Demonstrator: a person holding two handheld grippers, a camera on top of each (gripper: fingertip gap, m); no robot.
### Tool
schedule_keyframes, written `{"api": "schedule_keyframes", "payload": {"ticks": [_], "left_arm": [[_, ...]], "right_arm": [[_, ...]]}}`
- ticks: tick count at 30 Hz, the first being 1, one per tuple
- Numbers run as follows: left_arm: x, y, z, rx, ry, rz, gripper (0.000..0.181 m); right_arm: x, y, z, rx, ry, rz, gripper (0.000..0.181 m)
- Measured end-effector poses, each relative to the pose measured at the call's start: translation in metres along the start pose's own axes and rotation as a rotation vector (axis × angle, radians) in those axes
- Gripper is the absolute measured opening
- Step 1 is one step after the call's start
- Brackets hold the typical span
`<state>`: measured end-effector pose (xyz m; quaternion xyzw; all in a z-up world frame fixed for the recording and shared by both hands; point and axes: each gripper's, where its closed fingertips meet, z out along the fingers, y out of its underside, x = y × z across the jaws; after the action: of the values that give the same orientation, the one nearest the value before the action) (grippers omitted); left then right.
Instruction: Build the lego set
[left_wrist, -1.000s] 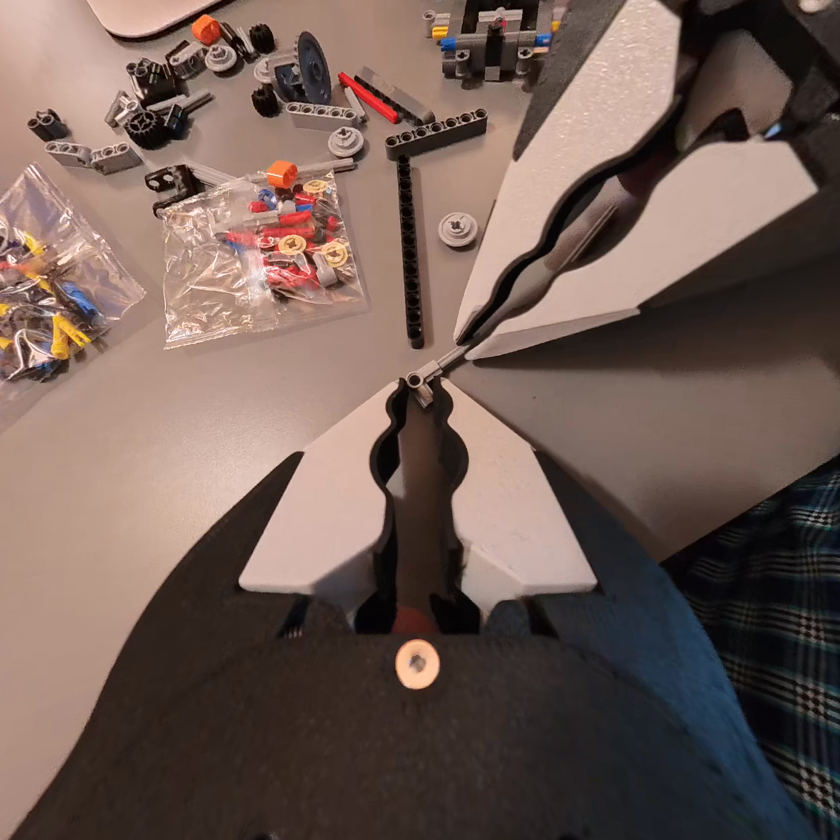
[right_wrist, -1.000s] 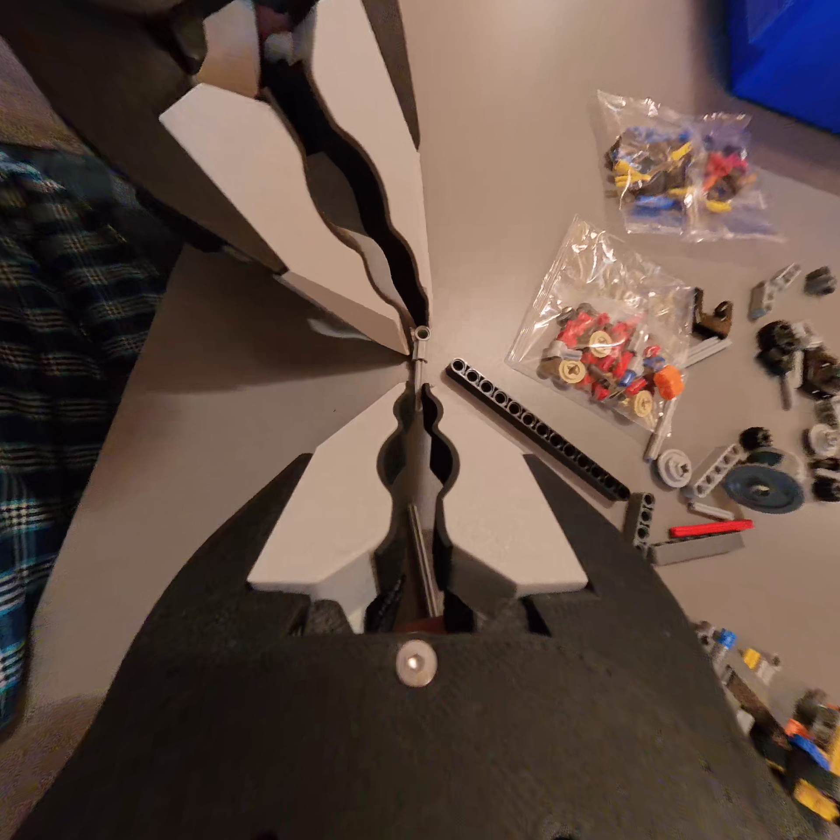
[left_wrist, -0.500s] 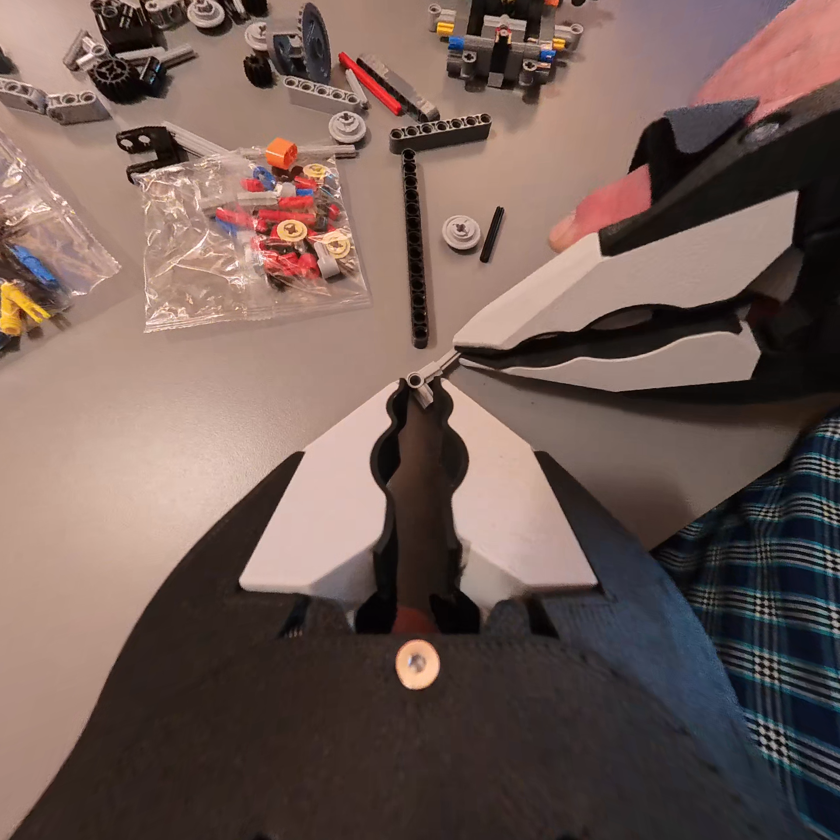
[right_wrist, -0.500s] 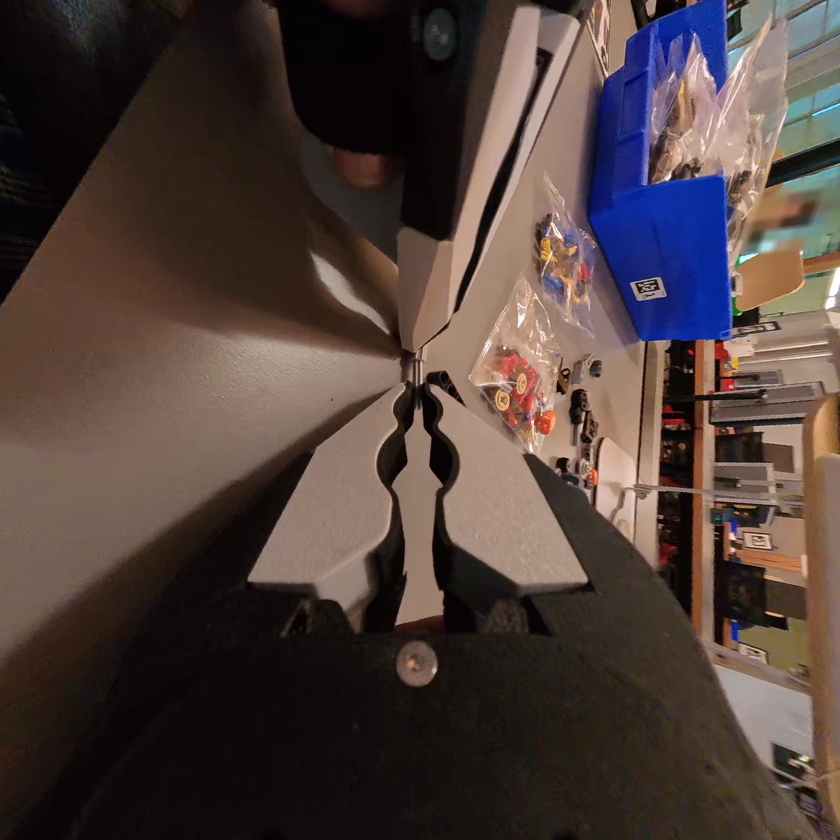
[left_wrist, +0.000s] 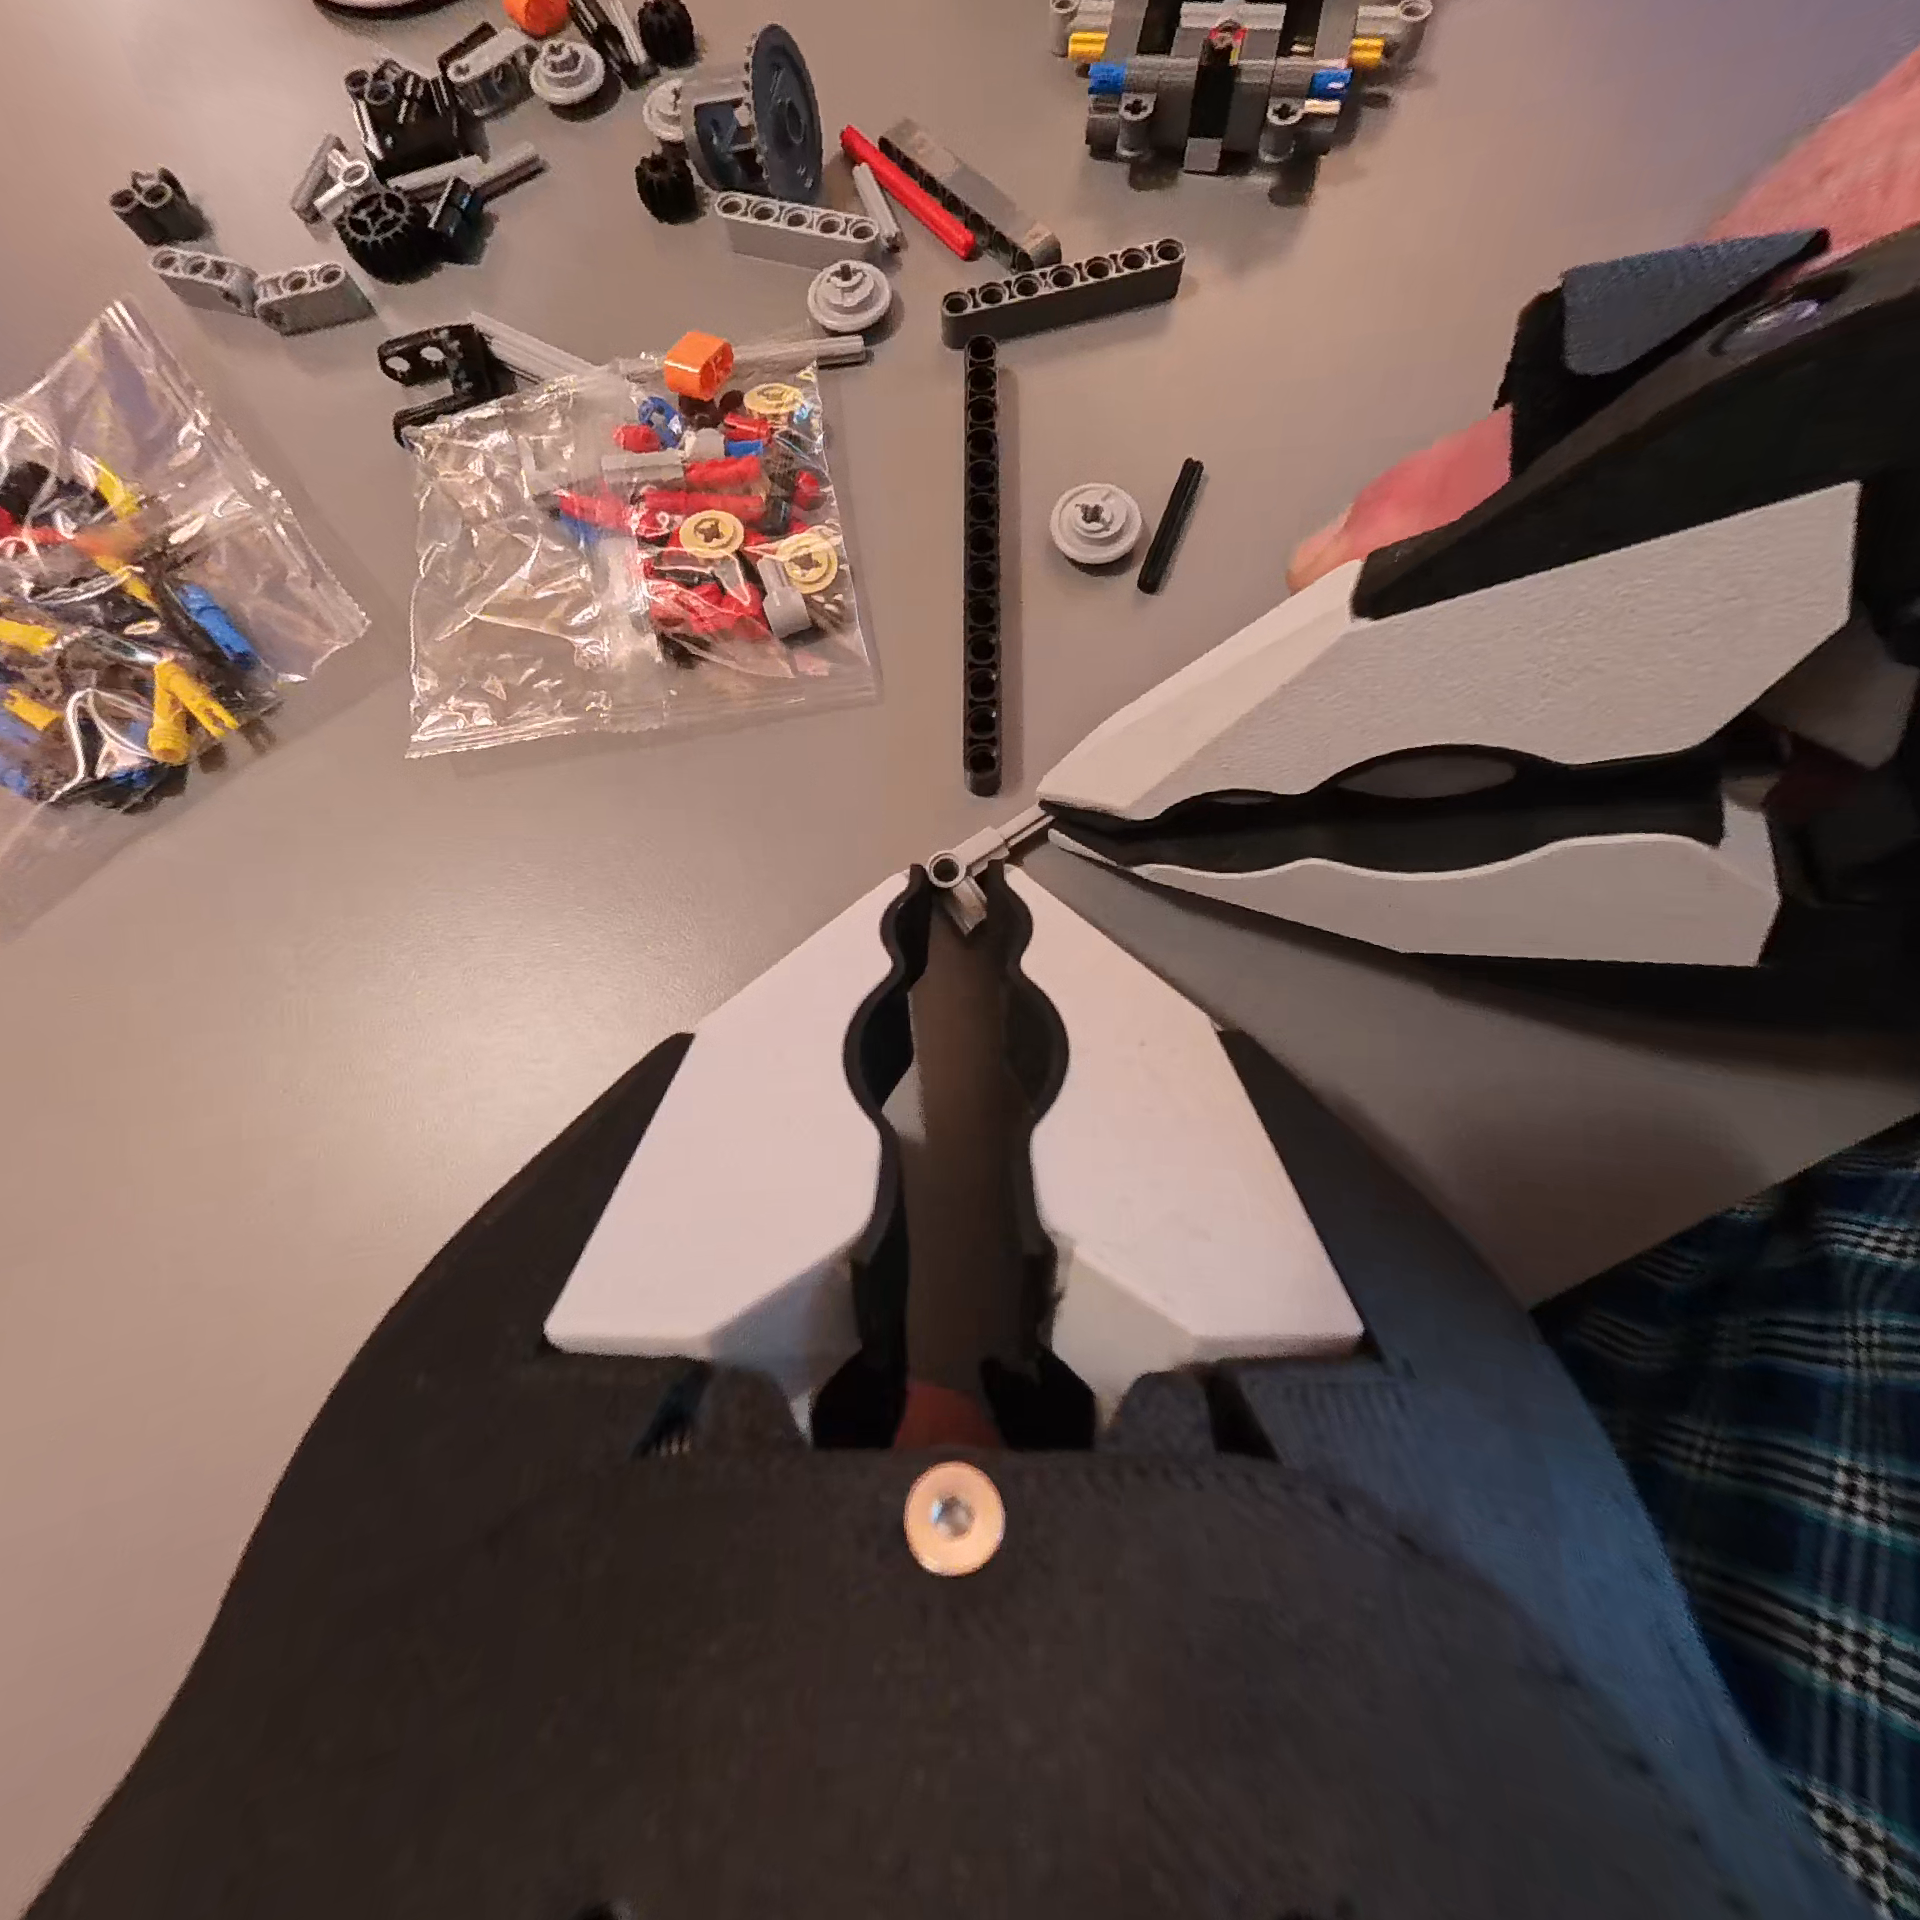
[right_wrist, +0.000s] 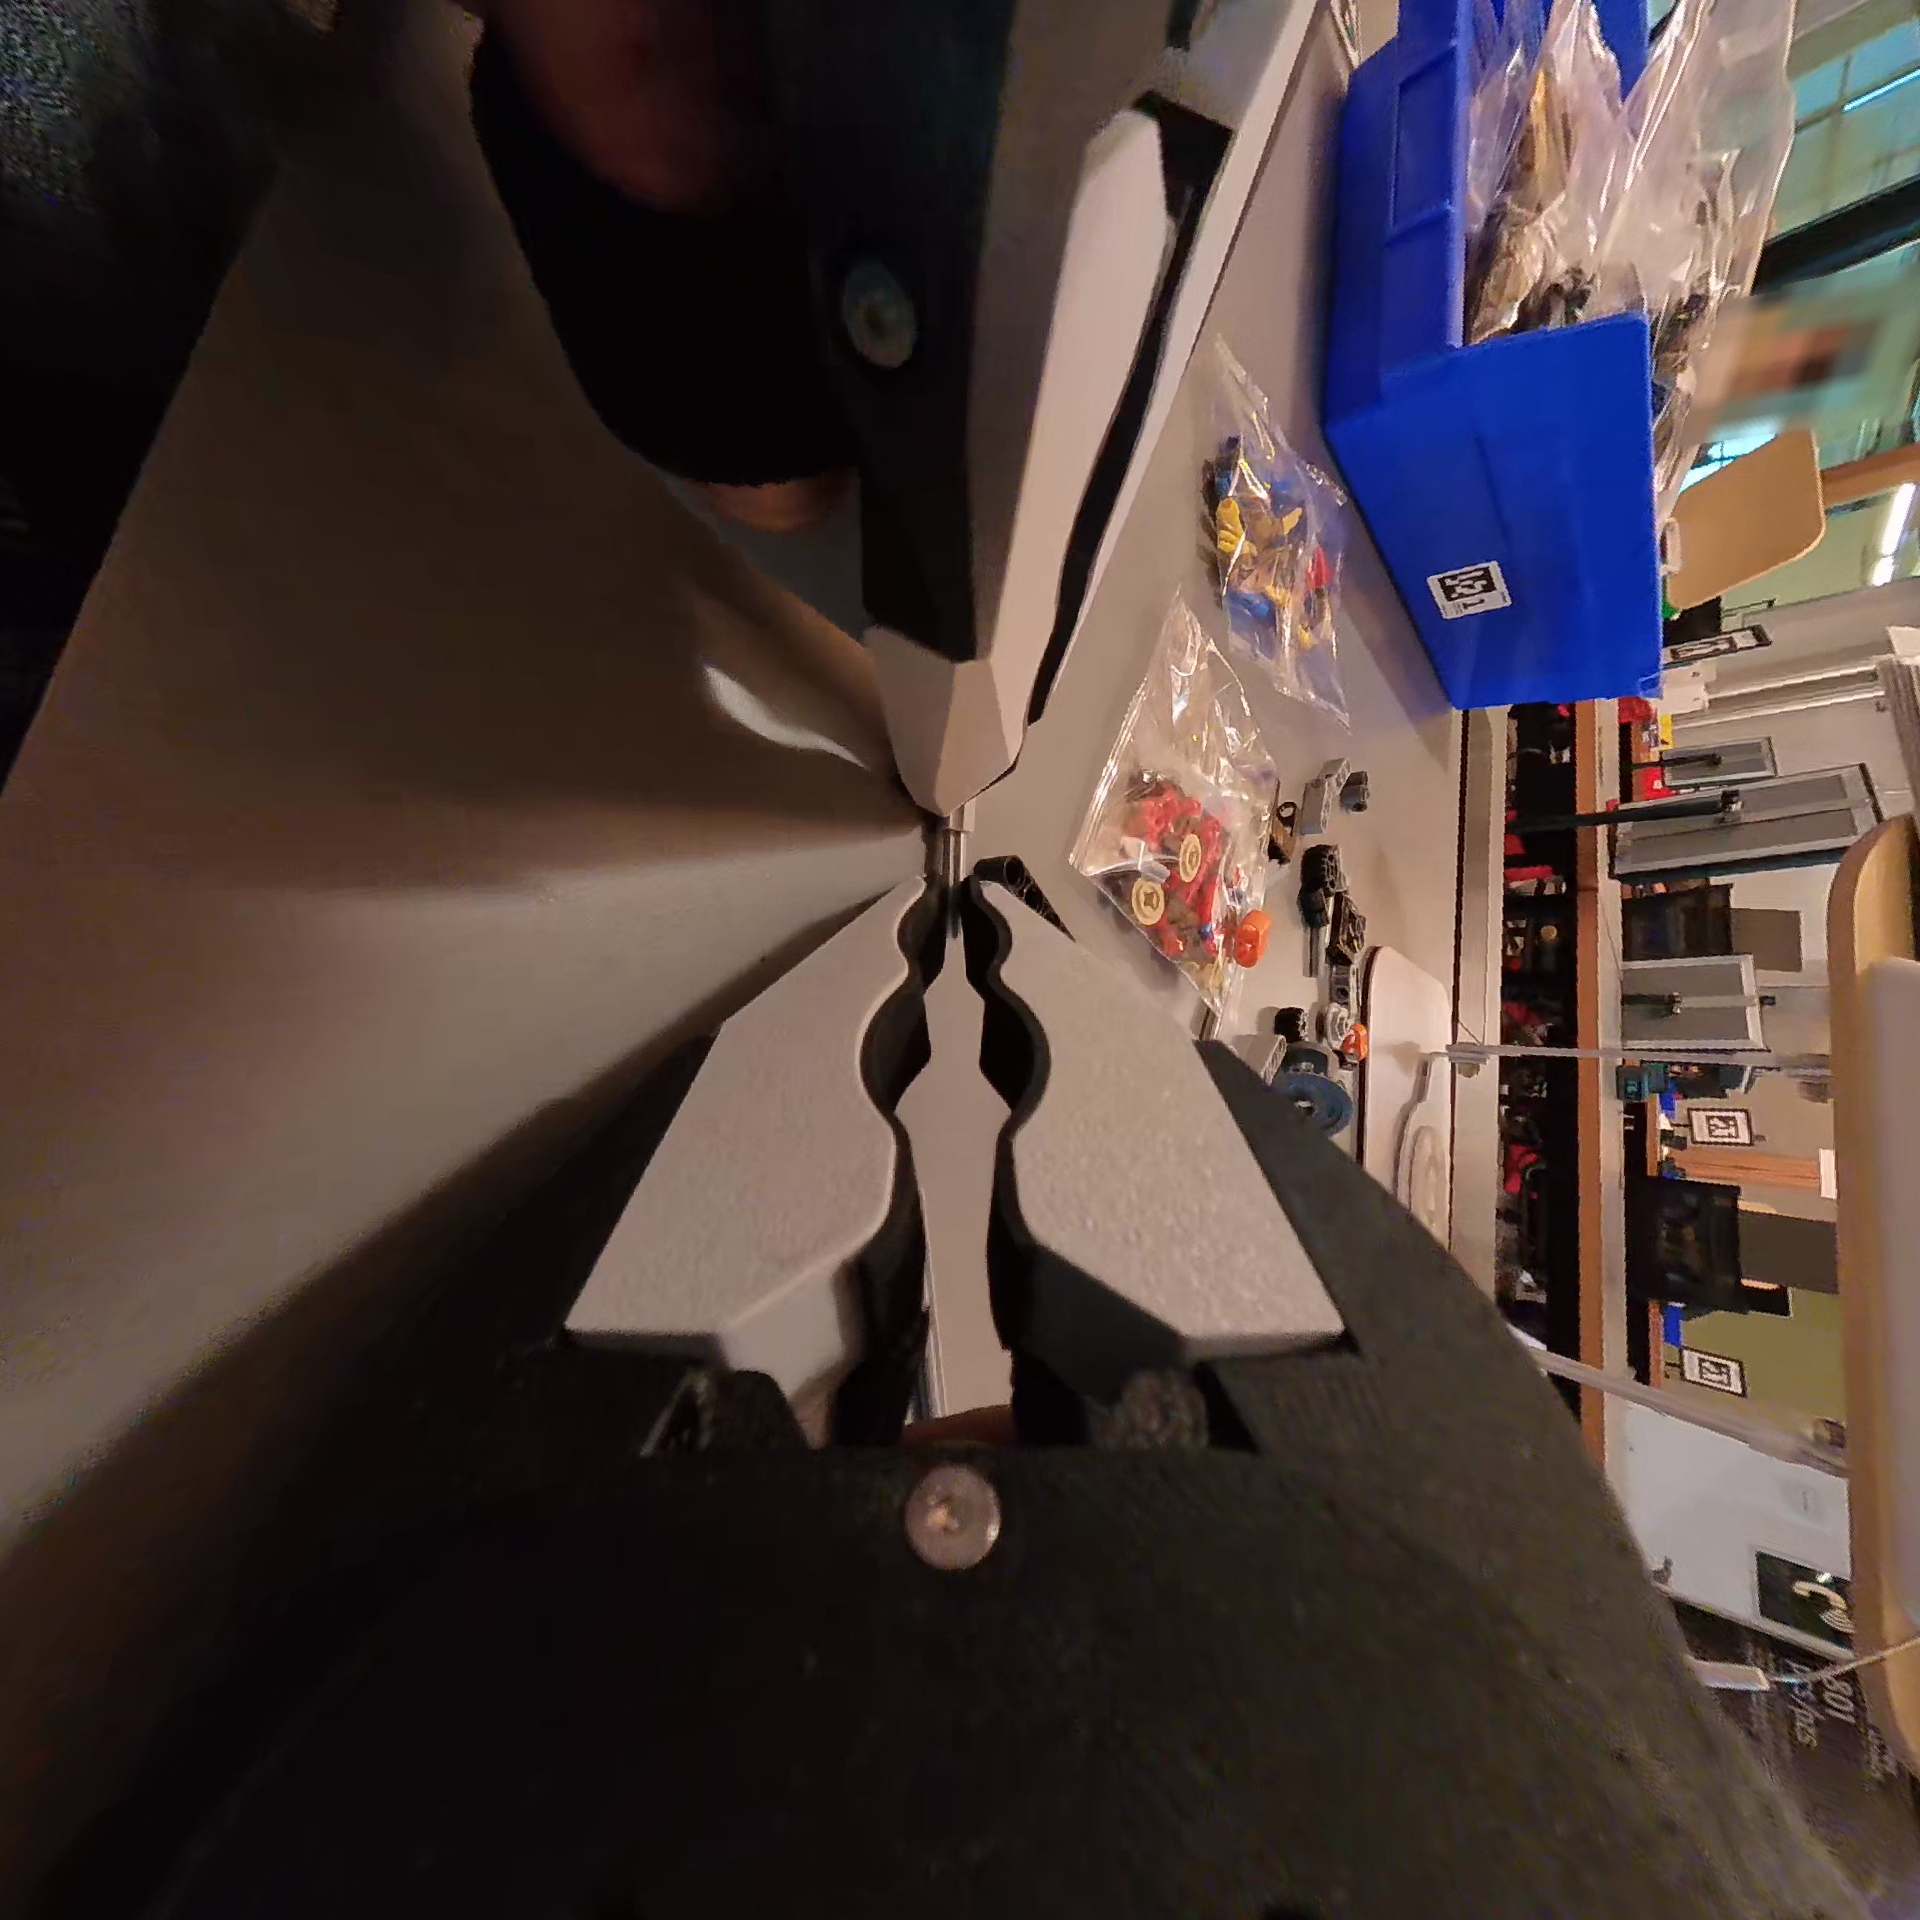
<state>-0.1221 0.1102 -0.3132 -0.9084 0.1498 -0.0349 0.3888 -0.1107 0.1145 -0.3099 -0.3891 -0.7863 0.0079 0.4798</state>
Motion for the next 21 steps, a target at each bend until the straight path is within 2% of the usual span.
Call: {"api": "schedule_keyframes", "payload": {"ticks": [13, 21], "left_arm": [[-0.0004, 0.0003, 0.0002, 0.010, 0.046, -0.052, 0.008], [-0.0027, -0.0009, 0.0016, 0.011, 0.030, -0.020, 0.008]], "right_arm": [[0.0001, -0.0036, 0.0029, 0.022, 0.008, -0.027, 0.000], [0.0015, -0.0047, 0.0067, 0.029, -0.035, 0.012, 0.000]]}}
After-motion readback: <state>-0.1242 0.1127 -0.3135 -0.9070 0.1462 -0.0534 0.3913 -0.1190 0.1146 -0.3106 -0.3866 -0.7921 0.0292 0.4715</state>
